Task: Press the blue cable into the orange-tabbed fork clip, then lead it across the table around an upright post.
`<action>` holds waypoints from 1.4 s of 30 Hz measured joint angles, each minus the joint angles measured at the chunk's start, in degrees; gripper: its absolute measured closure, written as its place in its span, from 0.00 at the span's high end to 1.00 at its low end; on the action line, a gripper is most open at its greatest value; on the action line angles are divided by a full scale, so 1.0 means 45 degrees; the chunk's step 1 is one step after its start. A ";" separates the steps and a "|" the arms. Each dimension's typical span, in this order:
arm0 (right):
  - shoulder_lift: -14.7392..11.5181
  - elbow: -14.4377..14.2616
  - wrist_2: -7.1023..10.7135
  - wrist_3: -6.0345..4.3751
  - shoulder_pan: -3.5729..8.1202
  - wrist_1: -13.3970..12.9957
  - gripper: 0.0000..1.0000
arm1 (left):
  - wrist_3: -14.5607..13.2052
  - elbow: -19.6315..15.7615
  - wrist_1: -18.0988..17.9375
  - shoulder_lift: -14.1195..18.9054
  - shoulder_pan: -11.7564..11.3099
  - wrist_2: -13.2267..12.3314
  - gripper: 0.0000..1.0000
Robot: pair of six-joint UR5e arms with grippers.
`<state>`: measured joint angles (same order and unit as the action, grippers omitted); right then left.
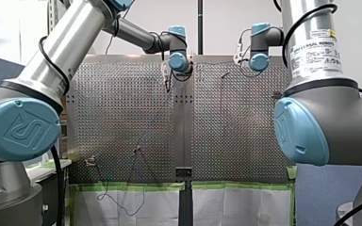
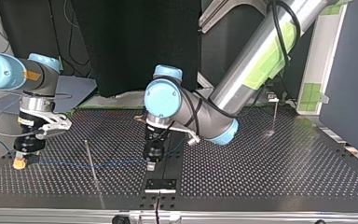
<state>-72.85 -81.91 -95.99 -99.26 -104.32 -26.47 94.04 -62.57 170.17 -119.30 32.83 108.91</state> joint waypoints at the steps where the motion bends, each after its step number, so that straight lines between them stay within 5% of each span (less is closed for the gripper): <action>1: -0.0001 0.0000 -0.0002 -0.0001 0.0003 0.0000 0.00 | 0.0007 0.0002 0.0000 0.0000 0.0000 -0.0005 0.00; 42: -0.0001 0.0000 0.0000 0.0000 0.0000 0.0000 0.00 | 0.0240 0.0295 0.0027 -0.1180 0.0078 0.0140 0.00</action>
<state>-72.85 -81.91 -95.99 -99.26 -104.32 -26.47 95.12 -61.24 170.29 -124.61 33.18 109.54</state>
